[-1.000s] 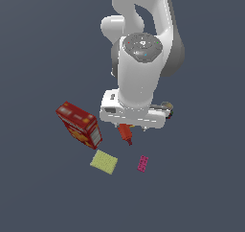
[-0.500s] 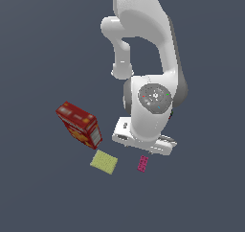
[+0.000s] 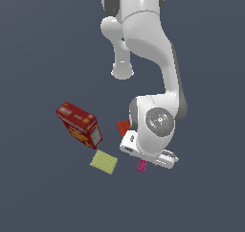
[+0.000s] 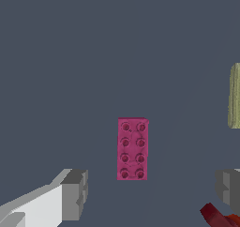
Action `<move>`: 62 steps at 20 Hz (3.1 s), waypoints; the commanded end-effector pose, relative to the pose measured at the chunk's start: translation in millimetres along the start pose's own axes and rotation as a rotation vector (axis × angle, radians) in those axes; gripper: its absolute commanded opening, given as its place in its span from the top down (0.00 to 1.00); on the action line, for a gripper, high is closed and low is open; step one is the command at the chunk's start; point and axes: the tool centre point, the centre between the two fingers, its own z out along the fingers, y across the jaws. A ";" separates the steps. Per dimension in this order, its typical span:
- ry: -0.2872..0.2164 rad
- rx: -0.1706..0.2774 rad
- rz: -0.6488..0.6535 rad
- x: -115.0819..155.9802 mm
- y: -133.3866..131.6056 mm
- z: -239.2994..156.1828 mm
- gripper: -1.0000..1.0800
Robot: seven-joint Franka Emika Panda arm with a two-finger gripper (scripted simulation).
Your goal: Pick up a designated object from a clutter of objects.
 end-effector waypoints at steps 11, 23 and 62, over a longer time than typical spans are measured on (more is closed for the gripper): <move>0.001 0.003 0.021 1.3 -5.9 19.9 0.04; 0.002 0.004 0.023 1.4 -6.6 65.2 0.04; 0.002 0.004 0.023 -56.8 31.0 -48.4 1.00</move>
